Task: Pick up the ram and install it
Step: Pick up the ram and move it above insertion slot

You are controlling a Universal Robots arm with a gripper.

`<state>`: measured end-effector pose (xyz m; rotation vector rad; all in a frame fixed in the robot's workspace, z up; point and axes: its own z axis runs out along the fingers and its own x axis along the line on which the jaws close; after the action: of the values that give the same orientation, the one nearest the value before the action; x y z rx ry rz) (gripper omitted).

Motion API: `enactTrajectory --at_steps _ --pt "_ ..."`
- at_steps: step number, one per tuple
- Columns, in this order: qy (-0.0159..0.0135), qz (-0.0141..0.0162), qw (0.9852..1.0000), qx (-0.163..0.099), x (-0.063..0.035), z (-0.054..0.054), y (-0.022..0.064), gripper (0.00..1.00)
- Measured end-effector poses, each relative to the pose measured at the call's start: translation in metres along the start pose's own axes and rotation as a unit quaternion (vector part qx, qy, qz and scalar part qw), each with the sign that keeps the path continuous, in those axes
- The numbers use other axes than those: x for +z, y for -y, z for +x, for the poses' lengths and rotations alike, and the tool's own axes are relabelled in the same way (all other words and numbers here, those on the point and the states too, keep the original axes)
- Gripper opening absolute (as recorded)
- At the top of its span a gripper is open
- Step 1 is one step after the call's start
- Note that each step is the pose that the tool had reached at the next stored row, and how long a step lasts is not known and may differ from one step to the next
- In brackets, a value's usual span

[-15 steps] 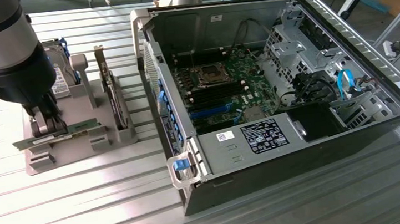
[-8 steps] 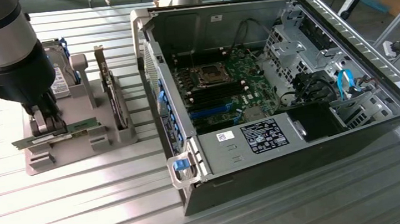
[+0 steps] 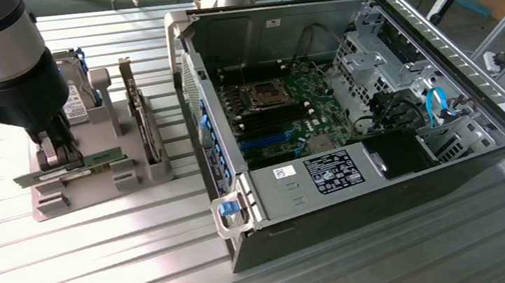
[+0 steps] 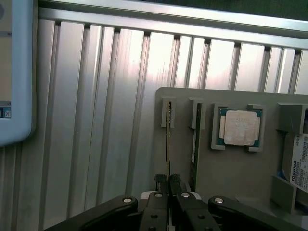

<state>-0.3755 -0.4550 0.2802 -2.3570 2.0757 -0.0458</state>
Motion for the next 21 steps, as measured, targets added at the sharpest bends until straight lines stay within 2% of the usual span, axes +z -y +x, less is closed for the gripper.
enactTrajectory --at_steps 21 --pt "0.0 0.0 1.0 0.0 -0.0084 0.0002 0.0001 0.13"
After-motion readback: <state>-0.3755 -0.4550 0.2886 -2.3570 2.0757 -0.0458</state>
